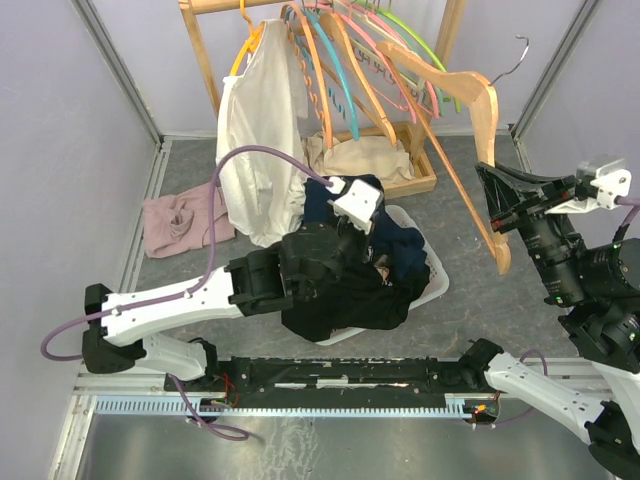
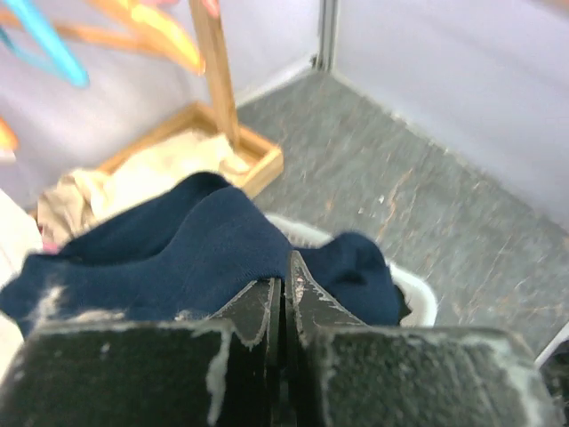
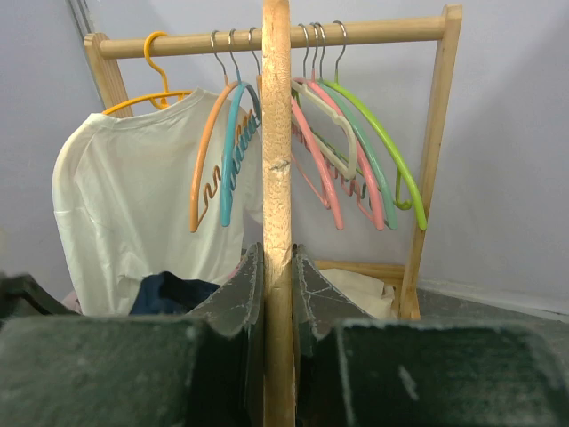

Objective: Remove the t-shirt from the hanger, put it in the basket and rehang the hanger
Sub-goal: Place the T-shirt in the bin.

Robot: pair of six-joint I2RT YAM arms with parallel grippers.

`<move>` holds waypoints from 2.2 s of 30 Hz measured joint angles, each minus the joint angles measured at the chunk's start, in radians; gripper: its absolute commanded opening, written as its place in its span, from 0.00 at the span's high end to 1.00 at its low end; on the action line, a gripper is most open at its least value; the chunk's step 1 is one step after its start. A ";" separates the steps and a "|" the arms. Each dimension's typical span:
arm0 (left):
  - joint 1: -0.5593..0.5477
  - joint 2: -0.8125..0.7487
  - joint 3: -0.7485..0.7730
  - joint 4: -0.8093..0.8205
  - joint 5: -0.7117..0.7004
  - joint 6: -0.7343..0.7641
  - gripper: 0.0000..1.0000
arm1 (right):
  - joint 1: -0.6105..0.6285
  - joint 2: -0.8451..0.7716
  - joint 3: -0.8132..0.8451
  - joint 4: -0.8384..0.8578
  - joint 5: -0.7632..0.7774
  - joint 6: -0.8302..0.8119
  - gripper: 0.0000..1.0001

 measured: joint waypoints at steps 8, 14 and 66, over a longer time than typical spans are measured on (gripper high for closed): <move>-0.066 0.000 0.270 -0.007 -0.003 0.149 0.97 | 0.000 0.012 0.000 0.000 0.009 -0.001 0.98; -0.072 0.001 0.411 -0.008 0.031 0.225 0.97 | 0.000 0.009 0.000 0.000 0.030 -0.008 0.98; 0.076 0.063 -0.216 -0.224 0.121 -0.380 0.00 | 0.000 -0.018 -0.064 -0.001 0.086 -0.023 0.98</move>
